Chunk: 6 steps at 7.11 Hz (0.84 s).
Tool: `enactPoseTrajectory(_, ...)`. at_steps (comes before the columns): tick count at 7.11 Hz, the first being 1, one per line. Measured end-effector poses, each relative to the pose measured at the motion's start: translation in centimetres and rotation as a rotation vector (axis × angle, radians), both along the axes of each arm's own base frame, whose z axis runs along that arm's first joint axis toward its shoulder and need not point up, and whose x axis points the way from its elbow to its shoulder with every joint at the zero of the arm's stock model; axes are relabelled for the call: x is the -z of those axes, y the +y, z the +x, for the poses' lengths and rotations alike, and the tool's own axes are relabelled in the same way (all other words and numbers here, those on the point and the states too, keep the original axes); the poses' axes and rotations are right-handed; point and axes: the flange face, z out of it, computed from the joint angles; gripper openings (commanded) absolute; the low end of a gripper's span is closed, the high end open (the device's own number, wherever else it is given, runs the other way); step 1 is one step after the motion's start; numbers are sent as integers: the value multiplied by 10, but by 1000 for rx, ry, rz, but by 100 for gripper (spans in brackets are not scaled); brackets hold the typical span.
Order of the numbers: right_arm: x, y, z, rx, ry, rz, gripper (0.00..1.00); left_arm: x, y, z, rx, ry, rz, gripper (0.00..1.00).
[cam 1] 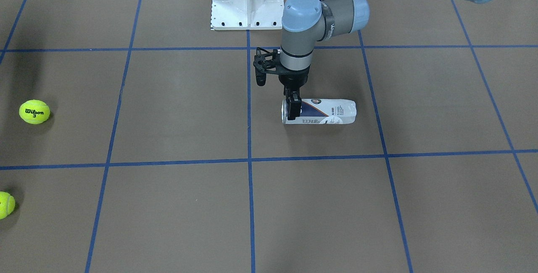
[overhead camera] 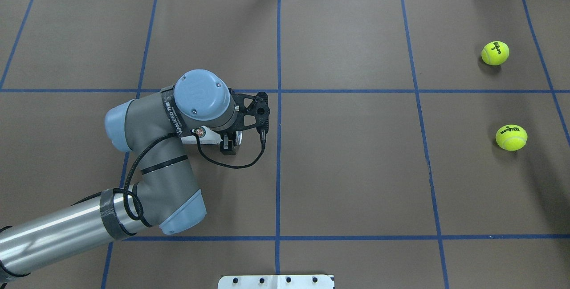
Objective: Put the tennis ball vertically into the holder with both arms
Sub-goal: 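Close the left gripper around the can's open end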
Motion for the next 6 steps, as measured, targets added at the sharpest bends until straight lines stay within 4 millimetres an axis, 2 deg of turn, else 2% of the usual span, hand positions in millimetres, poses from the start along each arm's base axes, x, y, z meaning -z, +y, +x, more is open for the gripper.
enactPoseTrajectory(3,0,0,0,0,0,0,99,-9,-5,21,-1,-16,-1,99)
enactPoseTrajectory(6,-1,0,0,0,0,-1,99,-21,-9,30,-2,-17,1,99)
